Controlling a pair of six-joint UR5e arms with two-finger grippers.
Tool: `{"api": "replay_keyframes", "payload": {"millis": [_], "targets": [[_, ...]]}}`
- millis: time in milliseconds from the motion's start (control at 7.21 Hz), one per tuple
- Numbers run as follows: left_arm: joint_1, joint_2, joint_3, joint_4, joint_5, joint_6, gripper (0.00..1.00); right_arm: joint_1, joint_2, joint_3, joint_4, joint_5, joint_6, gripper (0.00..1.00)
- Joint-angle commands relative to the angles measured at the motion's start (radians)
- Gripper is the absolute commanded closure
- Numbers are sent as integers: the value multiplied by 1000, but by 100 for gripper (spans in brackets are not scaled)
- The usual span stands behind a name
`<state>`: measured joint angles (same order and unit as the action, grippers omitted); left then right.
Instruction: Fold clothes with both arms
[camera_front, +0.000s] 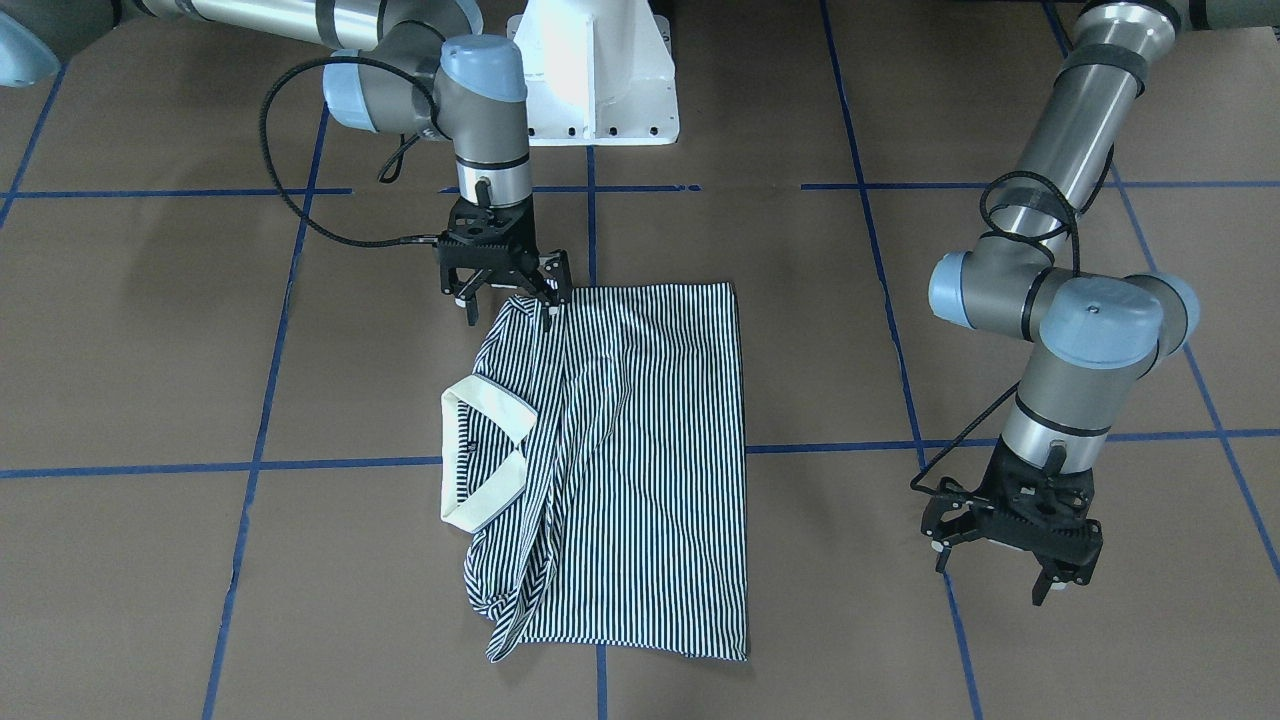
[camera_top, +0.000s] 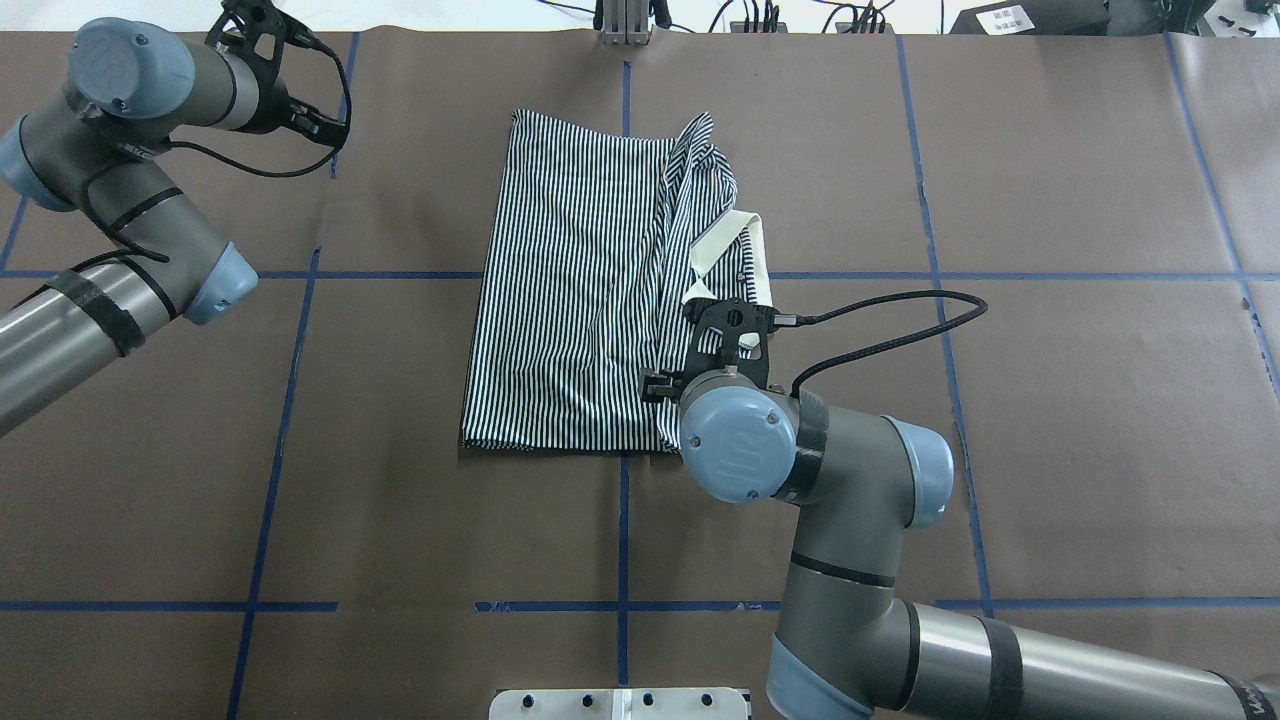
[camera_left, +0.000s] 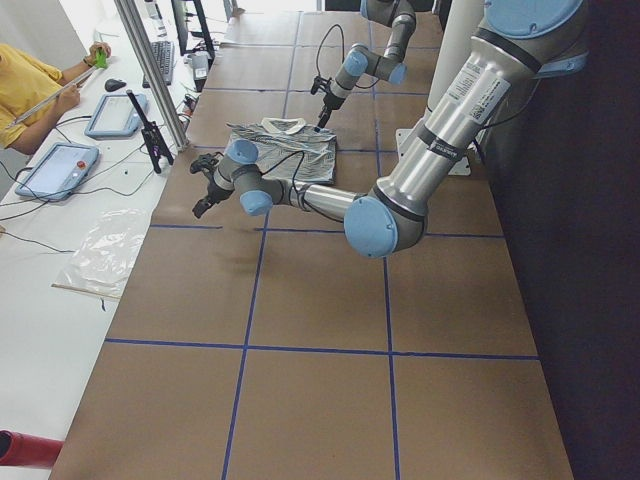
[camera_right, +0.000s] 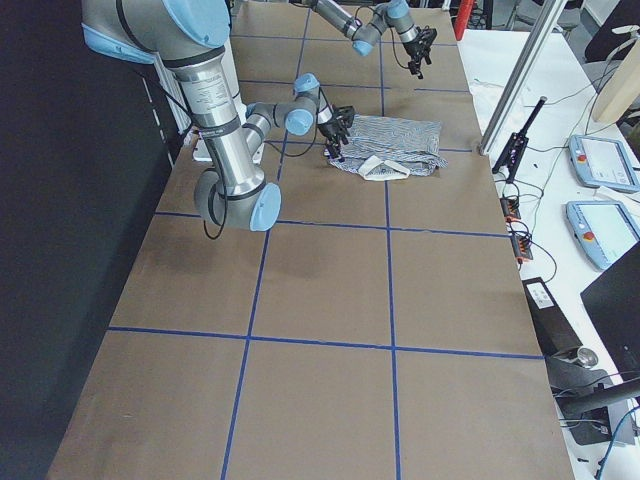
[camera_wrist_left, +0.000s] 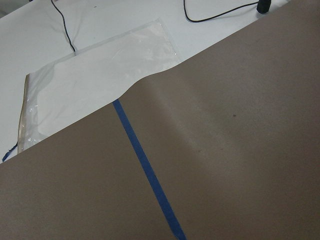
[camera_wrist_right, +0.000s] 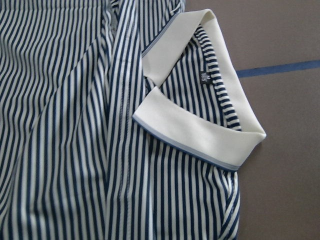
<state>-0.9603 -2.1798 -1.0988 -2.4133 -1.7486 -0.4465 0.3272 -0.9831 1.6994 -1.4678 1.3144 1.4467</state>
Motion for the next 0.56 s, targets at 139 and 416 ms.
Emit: {"api": "replay_keyframes", "payload": {"millis": [139,416], "targets": [[2,0,-1,0,-2,-5,0,-88,20,9,-46,-104,-197,39],[2,0,-1,0,-3,-5,0,-131,23,9,-46,-133,-235,49]]}}
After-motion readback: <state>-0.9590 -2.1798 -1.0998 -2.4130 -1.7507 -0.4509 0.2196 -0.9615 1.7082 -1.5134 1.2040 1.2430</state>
